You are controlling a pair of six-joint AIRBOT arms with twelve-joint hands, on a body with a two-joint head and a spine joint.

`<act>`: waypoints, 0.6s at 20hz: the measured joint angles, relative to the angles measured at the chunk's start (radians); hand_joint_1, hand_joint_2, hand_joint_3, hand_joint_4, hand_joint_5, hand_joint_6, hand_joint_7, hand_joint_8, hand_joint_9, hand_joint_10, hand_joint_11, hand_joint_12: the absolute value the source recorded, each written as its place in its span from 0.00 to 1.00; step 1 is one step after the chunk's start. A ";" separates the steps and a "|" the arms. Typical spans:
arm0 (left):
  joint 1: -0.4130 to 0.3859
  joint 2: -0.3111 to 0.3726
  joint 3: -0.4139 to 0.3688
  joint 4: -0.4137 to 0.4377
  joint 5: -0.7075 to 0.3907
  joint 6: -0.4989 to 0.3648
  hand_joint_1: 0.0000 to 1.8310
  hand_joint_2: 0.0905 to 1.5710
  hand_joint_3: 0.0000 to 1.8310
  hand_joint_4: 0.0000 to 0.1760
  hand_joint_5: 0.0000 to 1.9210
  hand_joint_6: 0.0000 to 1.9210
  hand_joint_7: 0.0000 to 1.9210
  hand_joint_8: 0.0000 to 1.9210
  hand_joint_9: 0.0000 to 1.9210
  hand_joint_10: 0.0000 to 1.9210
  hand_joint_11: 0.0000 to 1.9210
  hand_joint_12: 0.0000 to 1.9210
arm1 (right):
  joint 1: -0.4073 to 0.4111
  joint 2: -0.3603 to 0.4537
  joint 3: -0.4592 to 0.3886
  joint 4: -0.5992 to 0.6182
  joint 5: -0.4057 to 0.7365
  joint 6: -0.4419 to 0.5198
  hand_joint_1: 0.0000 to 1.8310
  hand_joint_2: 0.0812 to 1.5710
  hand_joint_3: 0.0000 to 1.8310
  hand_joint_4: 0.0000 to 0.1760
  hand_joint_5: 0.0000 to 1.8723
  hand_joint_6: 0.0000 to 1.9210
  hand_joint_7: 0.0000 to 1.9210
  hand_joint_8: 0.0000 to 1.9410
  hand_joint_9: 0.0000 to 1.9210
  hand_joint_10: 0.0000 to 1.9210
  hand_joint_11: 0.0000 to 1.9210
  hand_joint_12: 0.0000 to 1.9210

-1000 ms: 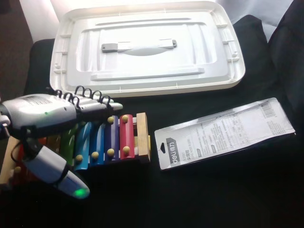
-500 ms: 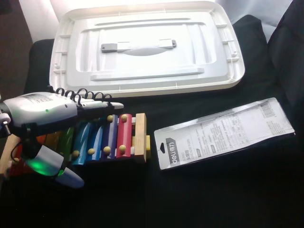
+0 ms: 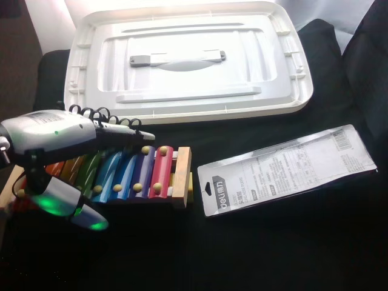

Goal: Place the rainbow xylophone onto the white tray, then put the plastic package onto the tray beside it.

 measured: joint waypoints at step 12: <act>-0.016 -0.010 0.010 0.019 0.024 0.001 0.67 0.70 0.00 0.58 0.06 1.00 0.11 1.00 0.19 1.00 0.19 1.00 | 0.000 0.000 0.000 0.000 0.000 0.000 0.39 0.47 0.00 0.61 0.06 0.00 0.10 0.00 0.08 0.00 0.00 0.11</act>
